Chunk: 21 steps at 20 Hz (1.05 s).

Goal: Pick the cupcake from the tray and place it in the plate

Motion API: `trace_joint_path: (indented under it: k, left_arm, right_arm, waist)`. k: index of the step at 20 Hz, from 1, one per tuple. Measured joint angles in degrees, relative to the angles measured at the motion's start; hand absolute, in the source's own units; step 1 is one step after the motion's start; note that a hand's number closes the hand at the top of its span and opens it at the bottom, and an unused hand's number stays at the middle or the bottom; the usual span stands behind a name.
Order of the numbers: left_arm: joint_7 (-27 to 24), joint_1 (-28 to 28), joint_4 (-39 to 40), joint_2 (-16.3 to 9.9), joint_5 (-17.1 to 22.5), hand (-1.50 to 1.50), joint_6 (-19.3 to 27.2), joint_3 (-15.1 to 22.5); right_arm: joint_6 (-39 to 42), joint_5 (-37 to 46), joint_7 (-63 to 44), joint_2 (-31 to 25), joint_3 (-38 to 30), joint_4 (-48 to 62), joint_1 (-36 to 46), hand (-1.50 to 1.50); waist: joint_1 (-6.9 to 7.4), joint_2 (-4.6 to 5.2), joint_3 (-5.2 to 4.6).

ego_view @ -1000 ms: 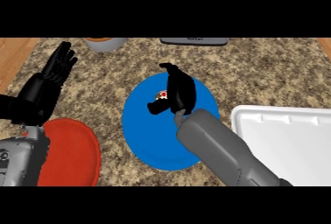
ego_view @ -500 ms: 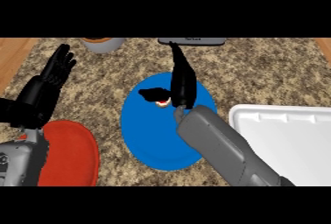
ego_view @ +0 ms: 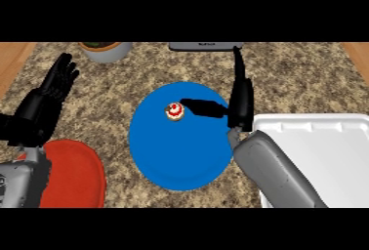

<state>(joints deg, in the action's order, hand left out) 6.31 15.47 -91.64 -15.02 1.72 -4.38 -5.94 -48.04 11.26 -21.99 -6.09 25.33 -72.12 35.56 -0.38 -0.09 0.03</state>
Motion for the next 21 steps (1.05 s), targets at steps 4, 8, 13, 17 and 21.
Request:
trace_joint_path:
  k: [4,8,13,17,21]
  left_arm:
    - [1.79,-1.30,-2.95,0.10,0.19,0.00,-0.13,0.15]
    - [1.45,-0.89,-2.04,-0.26,0.36,0.00,-0.66,-0.68]
    - [1.06,-0.14,-1.06,0.27,-0.66,0.00,-0.17,-0.69]
    - [0.06,-0.17,-0.31,0.52,-0.90,0.00,-0.65,-1.00]
    - [-0.45,-0.52,-0.42,1.41,-1.40,0.00,-0.73,-0.60]
  right_arm:
    - [2.86,-2.50,2.68,-5.34,-1.81,-10.60,-9.54,-1.50]
    - [7.47,-5.78,6.39,-10.95,-4.61,-19.67,-18.65,-1.50]
    - [13.23,-9.86,11.48,-16.58,-9.37,-27.84,-29.53,-1.50]
    - [19.06,-13.94,16.43,-18.67,-14.56,-29.31,-35.04,-1.50]
    - [22.73,-14.70,20.05,-19.25,-18.50,-30.55,-39.54,-1.50]
  waist:
    - [-0.18,-0.13,0.00]
    - [-0.33,-0.08,-0.01]
    - [-0.32,-0.03,-0.01]
    - [-0.14,0.02,-0.01]
    - [-0.02,0.03,-0.01]
